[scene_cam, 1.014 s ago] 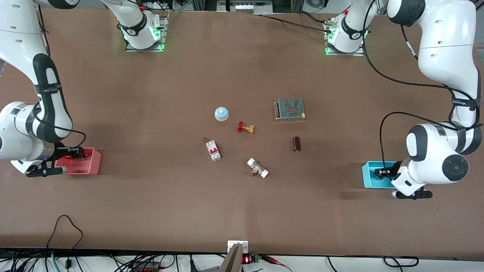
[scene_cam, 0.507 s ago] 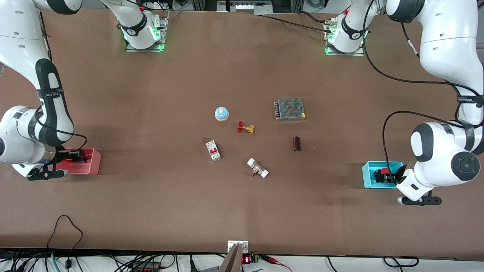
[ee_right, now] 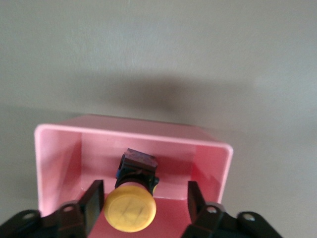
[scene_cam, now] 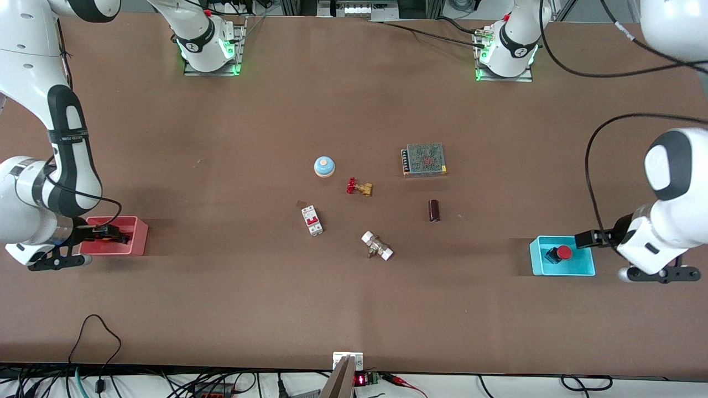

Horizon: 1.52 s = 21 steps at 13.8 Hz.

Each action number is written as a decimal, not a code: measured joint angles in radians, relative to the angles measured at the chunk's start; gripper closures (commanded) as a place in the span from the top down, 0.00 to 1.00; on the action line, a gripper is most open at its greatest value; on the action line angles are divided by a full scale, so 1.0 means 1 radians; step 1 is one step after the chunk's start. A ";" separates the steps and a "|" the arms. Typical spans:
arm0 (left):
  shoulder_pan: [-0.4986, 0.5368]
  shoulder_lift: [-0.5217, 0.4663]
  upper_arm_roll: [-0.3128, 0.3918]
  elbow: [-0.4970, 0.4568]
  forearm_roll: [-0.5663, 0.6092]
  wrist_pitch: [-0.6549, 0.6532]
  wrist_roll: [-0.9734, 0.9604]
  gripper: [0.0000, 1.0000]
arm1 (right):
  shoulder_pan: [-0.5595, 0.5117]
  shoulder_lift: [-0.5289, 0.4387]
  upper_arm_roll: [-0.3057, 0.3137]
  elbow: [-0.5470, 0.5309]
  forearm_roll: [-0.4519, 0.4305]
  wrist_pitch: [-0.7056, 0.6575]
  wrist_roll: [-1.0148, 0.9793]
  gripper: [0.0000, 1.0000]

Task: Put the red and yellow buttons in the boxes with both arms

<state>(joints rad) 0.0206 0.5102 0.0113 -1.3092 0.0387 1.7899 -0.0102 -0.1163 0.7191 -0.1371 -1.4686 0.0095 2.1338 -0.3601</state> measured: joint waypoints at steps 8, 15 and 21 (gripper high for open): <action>0.007 -0.207 -0.010 0.000 0.003 -0.148 0.009 1.00 | 0.024 -0.230 0.019 0.049 0.070 -0.282 0.055 1.00; 0.007 -0.414 -0.038 -0.169 0.003 -0.105 0.013 1.00 | 0.173 -0.532 0.025 -0.020 0.069 -0.476 0.266 1.00; 0.007 -0.508 -0.041 -0.317 -0.002 -0.045 0.029 1.00 | 0.171 -0.623 0.008 -0.077 0.053 -0.547 0.323 1.00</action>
<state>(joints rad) 0.0273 0.0027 -0.0295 -1.6266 0.0371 1.7449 0.0189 0.0547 0.0961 -0.1295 -1.5452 0.0628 1.5868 -0.0370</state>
